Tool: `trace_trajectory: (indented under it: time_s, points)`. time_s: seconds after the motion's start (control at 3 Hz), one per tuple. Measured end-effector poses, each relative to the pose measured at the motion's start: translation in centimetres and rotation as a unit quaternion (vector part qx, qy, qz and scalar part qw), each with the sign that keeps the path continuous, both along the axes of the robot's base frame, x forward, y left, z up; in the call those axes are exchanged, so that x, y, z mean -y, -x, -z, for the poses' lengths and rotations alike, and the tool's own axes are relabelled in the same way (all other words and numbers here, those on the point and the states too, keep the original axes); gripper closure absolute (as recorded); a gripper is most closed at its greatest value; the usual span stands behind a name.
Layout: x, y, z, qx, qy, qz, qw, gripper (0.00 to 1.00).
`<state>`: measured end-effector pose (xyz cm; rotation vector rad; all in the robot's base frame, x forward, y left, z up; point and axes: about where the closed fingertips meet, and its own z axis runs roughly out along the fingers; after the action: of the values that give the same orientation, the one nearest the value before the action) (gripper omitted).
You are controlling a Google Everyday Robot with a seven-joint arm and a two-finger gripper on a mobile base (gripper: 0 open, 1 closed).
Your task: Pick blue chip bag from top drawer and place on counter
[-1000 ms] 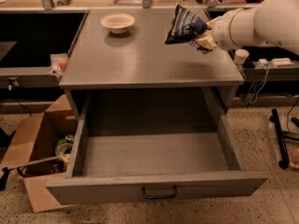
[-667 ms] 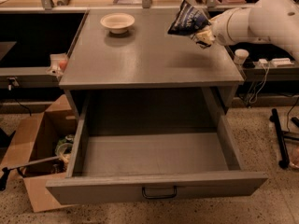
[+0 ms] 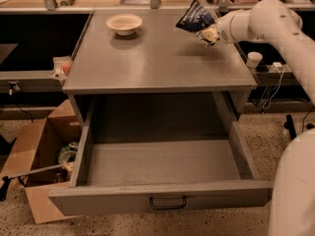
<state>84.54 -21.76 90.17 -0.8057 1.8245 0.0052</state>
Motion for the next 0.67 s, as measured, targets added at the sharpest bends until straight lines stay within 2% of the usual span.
trace_trajectory:
  time_s: [0.33, 0.67]
  points:
    - [0.32, -0.55, -0.63, 0.008, -0.003, 0.003, 1.0, 0.82]
    - [0.31, -0.55, -0.62, 0.008, -0.003, 0.003, 1.0, 0.58]
